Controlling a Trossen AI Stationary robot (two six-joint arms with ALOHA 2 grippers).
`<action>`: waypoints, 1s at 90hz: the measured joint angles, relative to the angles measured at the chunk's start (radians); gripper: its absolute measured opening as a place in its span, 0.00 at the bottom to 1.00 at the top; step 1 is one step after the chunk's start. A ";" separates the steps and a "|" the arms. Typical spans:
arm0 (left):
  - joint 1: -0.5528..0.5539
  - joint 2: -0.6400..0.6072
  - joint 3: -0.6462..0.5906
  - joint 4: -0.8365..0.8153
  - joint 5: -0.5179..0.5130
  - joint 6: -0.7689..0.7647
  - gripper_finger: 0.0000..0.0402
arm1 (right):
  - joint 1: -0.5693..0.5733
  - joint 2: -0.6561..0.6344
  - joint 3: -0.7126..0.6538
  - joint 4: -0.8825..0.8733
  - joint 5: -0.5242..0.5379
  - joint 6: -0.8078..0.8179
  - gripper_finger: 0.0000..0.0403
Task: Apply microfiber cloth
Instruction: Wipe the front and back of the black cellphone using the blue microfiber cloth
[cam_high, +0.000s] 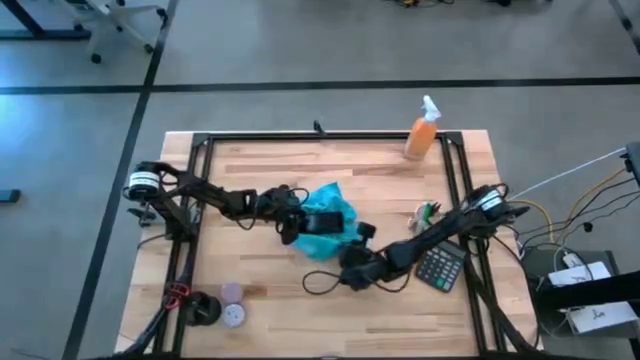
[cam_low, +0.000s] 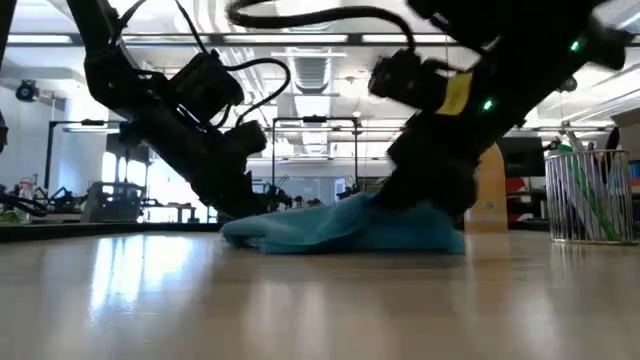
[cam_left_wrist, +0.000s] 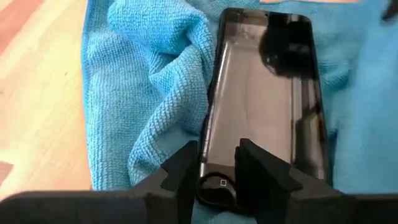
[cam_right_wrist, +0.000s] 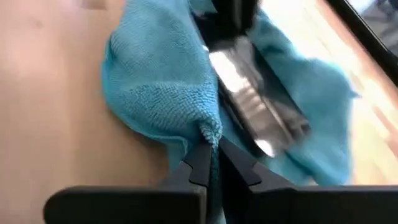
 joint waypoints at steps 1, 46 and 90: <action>0.000 -0.002 0.000 -0.004 0.000 0.001 0.26 | 0.000 -0.006 0.000 -0.015 -0.007 0.002 0.00; 0.000 -0.143 -0.002 -0.038 -0.010 0.083 0.25 | -0.191 -0.135 0.020 -0.087 -0.520 -0.174 0.62; -0.006 -0.150 -0.066 0.026 0.044 0.091 0.48 | -0.459 -0.106 0.033 -0.057 -0.737 -0.505 0.84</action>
